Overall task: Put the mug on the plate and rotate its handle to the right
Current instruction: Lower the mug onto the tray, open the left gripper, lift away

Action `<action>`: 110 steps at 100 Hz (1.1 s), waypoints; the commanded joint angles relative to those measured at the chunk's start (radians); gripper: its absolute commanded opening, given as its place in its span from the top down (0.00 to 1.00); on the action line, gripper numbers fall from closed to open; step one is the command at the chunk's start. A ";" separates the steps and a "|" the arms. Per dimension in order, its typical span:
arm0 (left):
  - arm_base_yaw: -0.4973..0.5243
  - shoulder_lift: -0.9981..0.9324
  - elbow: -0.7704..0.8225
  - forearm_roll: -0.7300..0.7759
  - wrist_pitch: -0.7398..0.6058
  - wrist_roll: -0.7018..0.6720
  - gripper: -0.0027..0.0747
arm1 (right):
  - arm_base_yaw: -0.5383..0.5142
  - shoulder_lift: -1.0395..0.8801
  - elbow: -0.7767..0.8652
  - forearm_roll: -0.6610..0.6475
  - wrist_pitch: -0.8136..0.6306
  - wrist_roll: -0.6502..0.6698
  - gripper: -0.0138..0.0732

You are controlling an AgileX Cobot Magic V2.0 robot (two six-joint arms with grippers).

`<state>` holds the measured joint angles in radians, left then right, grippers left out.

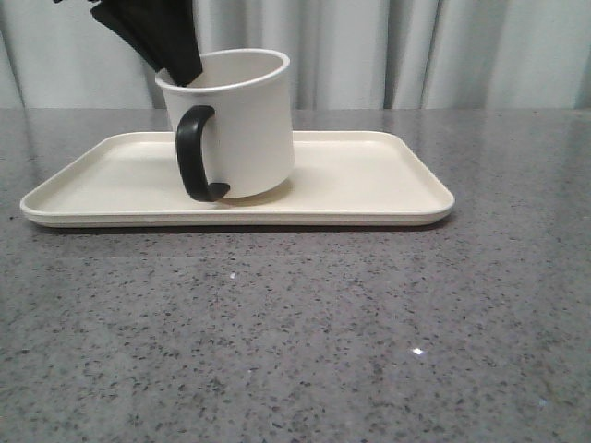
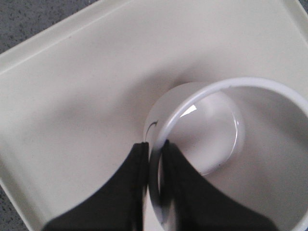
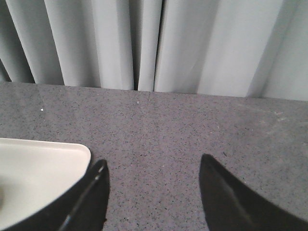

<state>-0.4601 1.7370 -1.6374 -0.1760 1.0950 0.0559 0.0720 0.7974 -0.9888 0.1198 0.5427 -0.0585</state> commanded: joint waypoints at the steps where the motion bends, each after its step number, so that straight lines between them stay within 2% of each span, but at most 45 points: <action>1: -0.009 -0.035 -0.035 -0.027 -0.029 0.000 0.99 | -0.006 -0.002 -0.033 -0.006 -0.073 -0.007 0.35; 110: -0.009 -0.035 -0.035 -0.029 -0.010 0.000 0.97 | -0.006 -0.002 -0.033 -0.006 -0.073 -0.007 0.35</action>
<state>-0.4601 1.7501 -1.6395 -0.1828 1.1026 0.0559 0.0720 0.7974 -0.9888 0.1198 0.5427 -0.0585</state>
